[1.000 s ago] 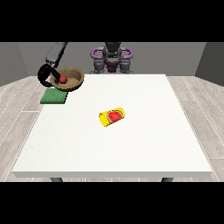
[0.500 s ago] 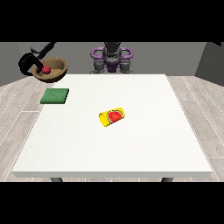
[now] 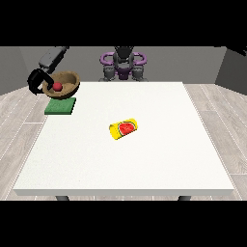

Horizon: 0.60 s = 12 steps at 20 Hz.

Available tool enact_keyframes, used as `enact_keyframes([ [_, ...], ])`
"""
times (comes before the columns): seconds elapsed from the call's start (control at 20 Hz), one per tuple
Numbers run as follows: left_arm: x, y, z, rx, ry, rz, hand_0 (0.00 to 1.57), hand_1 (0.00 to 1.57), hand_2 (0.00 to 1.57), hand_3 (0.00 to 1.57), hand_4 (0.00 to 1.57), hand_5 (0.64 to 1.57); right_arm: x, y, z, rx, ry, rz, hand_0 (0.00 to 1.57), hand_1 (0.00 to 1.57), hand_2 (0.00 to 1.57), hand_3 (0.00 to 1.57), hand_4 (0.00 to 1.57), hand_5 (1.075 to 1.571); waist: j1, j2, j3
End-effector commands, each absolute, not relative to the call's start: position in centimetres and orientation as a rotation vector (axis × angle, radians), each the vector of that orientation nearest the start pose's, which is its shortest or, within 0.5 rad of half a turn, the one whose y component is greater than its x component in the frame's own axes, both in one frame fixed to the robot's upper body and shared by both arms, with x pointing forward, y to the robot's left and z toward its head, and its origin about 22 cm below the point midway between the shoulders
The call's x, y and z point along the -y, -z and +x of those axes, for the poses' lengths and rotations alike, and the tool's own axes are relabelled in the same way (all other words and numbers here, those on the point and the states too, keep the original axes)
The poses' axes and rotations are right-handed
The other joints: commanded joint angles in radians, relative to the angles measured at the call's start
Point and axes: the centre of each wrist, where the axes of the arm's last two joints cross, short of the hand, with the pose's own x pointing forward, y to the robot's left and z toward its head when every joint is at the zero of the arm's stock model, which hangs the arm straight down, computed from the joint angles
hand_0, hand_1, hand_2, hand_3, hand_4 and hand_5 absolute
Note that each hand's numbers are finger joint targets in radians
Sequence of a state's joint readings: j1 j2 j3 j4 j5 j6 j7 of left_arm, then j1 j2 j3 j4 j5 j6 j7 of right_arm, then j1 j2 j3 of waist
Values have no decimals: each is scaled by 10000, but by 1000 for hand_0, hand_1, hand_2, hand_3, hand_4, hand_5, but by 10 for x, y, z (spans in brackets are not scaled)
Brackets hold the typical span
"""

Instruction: Pick the cup and pour the ball into the bowl, then pick the bowl and place it on the pad

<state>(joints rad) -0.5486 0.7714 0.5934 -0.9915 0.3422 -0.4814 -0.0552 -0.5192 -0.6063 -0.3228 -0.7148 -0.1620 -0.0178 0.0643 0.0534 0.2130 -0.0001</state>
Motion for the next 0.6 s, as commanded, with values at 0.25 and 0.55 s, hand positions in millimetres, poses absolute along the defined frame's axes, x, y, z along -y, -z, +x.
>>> enact_keyframes([
  [0.25,-508,-210,300,19265,215,2034,0,0,0,0,1199,1558,459,-43,327,13000,3375,-4229,1571,1571,1571,600,992,1571,-54,73,10],
  [0.55,-507,-220,303,19416,31,2549,0,0,0,0,1192,1563,465,-68,337,12684,3646,-5509,1571,1571,1571,1087,0,1550,-106,268,3],
])
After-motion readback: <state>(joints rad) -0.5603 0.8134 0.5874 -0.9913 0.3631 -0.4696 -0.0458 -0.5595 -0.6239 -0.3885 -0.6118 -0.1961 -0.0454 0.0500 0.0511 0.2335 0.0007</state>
